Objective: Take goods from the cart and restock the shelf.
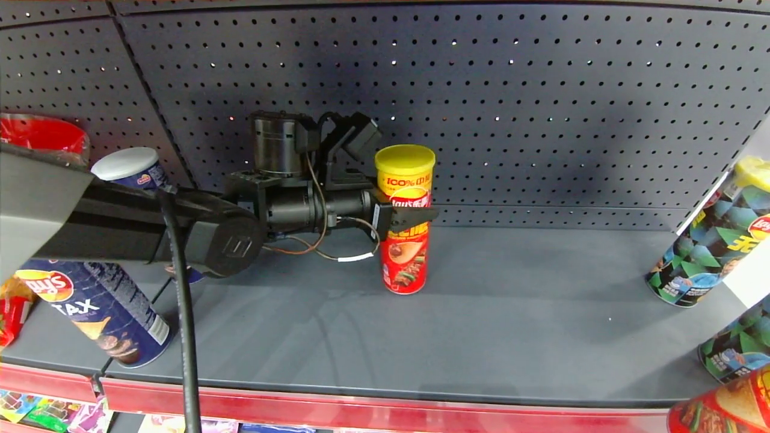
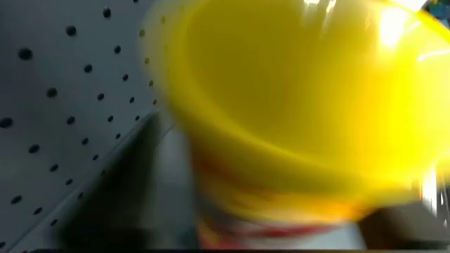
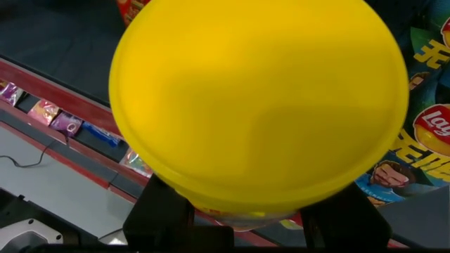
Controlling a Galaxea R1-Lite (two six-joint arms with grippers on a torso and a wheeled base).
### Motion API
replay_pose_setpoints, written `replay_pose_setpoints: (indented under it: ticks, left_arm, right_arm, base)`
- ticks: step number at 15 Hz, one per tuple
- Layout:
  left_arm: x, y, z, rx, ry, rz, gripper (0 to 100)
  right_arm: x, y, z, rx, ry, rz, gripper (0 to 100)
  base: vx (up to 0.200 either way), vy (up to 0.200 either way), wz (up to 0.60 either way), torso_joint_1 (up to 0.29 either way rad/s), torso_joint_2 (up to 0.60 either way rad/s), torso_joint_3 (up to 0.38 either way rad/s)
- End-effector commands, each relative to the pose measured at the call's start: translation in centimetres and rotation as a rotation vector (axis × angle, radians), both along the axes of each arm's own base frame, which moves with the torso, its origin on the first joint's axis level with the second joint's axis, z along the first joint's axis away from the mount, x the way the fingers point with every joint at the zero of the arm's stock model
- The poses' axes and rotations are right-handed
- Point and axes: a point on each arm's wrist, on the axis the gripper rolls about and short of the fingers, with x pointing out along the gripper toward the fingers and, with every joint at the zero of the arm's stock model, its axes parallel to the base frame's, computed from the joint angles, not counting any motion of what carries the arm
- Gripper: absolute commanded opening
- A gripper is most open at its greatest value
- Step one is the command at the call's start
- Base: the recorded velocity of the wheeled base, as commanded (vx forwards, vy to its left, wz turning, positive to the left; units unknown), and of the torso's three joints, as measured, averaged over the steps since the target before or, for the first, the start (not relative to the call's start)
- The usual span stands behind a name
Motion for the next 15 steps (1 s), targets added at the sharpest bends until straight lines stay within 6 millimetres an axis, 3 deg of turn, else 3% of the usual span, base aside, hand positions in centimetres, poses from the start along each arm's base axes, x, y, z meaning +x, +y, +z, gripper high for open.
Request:
replay_pose_setpoints:
  ticks: [1,6,10,13,15]
  left_arm:
    - [-0.1,-0.1,-0.2,0.002,0.006,-0.010,0]
    - [-2.0,0.5,0.1,0.006,0.022,-0.048,0]
    - [-7.9,1.1,-0.2,0.031,0.076,-0.147,0]
    - [-10.4,1.5,-0.7,0.047,0.097,-0.184,0]
    - [-11.1,1.8,-0.8,0.053,0.101,-0.187,0]
  right_arm:
    - [0.1,0.0,0.0,-0.001,0.007,0.001,0]
    - [0.5,0.1,0.2,-0.002,0.015,0.004,0]
    - [0.8,0.1,0.2,-0.003,0.026,0.007,0]
    - [0.9,0.1,0.2,-0.002,0.031,0.008,0]
    - [0.9,0.1,0.2,-0.002,0.033,0.008,0]
  base:
    - [0.000,0.000,0.00,0.000,0.00,0.000]
    - [0.000,0.000,0.00,0.000,0.00,0.000]
    - [0.000,0.000,0.00,0.000,0.00,0.000]
    - [0.000,0.000,0.00,0.000,0.00,0.000]
    - [0.000,0.000,0.00,0.000,0.00,0.000]
